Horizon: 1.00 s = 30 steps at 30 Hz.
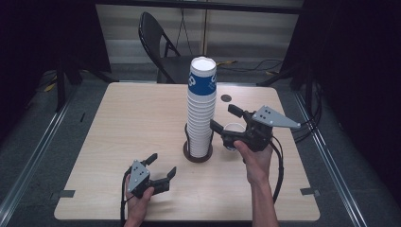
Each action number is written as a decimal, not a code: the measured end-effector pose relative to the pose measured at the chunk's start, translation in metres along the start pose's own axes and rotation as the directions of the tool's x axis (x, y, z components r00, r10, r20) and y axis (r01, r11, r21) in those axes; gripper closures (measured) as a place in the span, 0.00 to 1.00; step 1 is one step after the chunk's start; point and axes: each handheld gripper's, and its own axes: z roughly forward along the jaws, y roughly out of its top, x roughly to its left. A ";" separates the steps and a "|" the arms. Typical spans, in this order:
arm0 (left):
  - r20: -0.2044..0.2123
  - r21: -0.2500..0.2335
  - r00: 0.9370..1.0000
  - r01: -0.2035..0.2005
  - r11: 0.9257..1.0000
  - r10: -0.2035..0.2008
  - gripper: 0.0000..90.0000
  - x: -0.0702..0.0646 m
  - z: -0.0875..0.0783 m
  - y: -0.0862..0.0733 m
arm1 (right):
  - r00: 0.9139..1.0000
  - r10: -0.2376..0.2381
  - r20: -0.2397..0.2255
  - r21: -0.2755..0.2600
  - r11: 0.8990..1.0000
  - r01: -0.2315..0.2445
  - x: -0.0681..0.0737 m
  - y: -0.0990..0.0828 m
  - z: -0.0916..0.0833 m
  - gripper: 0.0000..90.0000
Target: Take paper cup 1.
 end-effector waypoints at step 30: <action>0.012 -0.007 1.000 0.004 1.000 -0.004 0.19 0.000 -0.001 0.000 | 1.000 -0.015 -0.010 0.013 1.000 0.015 -0.017 0.051 0.054 0.14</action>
